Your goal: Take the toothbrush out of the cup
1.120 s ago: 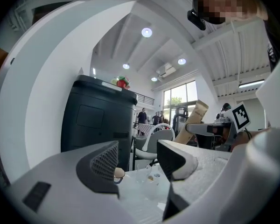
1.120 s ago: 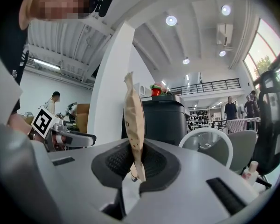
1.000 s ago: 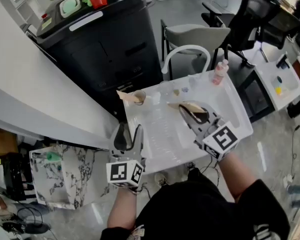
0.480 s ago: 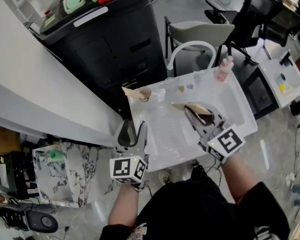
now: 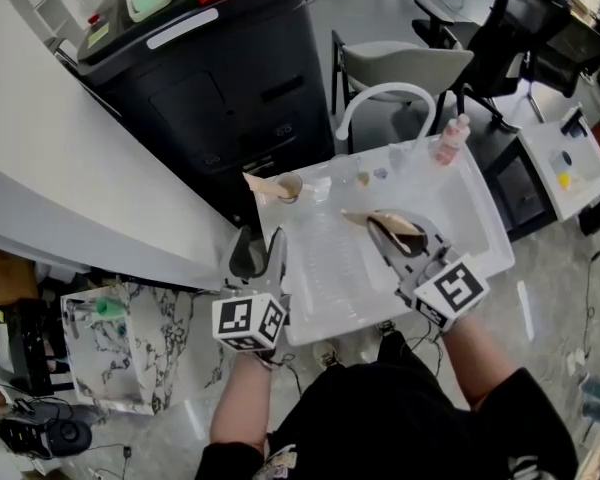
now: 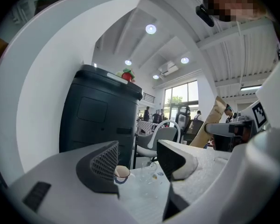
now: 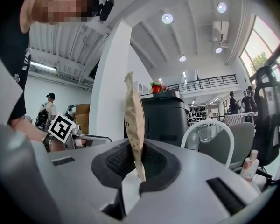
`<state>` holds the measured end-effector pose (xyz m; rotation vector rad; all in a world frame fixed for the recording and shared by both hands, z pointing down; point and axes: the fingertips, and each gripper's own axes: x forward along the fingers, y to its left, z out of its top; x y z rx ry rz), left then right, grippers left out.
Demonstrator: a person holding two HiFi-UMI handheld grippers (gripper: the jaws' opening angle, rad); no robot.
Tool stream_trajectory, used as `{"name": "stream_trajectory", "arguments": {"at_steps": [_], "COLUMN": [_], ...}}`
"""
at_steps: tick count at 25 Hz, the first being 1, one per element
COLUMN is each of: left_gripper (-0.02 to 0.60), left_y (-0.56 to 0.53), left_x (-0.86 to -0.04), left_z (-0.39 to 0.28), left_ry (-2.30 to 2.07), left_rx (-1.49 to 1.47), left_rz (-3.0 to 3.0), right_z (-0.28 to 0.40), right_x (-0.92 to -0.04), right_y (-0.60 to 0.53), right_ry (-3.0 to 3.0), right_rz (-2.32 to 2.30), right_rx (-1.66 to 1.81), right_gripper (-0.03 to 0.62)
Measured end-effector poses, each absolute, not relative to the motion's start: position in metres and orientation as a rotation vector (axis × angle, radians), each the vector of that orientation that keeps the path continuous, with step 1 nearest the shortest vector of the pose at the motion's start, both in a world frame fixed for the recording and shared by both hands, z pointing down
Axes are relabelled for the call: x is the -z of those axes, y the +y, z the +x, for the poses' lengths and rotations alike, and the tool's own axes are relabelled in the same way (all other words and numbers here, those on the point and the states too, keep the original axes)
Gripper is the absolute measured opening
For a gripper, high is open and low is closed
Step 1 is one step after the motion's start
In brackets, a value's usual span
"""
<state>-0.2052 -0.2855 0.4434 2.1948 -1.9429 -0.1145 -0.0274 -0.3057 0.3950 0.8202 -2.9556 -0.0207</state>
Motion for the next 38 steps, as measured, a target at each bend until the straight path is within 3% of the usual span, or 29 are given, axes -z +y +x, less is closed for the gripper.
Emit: {"name": "stream_trajectory", "arguments": {"at_steps": [38], "left_gripper": [0.238], "left_y": [-0.443], "left_x": [-0.606], "left_z": [-0.271], "left_ry": [-1.897], "left_rx": [0.127], "left_rz": [1.737], "right_z": [0.006], "right_x": [-0.457], "right_y": [-0.385], "right_ry": [-2.769], "right_rz": [0.854], "right_rx": [-0.187], "right_gripper": [0.028]}}
